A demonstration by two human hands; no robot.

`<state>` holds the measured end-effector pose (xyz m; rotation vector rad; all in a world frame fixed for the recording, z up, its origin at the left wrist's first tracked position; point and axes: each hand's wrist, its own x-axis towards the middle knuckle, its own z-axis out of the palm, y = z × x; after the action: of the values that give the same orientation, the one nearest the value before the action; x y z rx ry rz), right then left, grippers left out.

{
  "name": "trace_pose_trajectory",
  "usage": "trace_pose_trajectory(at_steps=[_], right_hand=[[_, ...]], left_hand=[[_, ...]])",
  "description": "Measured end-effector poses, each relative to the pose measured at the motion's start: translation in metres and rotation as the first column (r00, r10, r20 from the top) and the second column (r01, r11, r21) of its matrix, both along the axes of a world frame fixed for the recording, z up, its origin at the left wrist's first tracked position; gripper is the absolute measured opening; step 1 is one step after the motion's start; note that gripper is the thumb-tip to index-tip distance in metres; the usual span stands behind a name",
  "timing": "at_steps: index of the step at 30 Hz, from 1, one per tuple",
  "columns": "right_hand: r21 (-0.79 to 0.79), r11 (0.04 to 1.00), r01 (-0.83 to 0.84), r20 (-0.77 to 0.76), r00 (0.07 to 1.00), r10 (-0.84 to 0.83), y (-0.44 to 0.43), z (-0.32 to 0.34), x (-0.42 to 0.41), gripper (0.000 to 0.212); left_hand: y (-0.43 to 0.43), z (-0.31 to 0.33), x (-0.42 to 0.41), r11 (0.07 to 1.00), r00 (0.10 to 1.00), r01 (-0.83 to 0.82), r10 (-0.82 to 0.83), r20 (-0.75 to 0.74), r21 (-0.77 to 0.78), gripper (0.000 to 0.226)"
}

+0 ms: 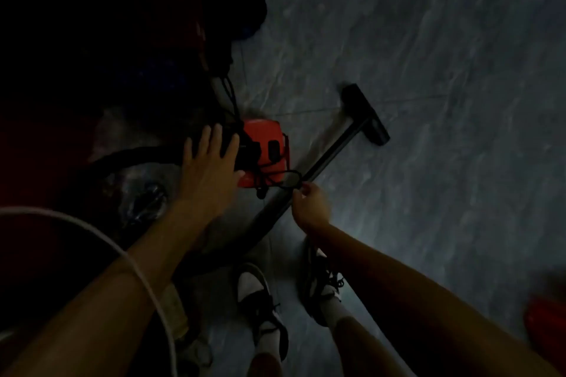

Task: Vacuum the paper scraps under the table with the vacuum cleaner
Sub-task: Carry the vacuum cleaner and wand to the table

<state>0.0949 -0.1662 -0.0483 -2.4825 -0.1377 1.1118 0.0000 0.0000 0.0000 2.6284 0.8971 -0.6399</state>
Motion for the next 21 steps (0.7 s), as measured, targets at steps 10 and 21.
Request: trace_pose_trajectory(at_steps=[10,21], right_hand=[[0.02,0.875,0.484,0.047,0.873,-0.485,0.012,-0.197,0.021,0.053],[-0.162,0.768,0.619,-0.018,0.776,-0.63,0.013,-0.255,0.058,0.046]], left_hand=[[0.006,-0.125,0.012,0.987,0.982,-0.053,0.024,0.187,0.15,0.049],[0.037,-0.132,0.017,0.95,0.976,0.174,-0.202,0.086,0.257,0.043]])
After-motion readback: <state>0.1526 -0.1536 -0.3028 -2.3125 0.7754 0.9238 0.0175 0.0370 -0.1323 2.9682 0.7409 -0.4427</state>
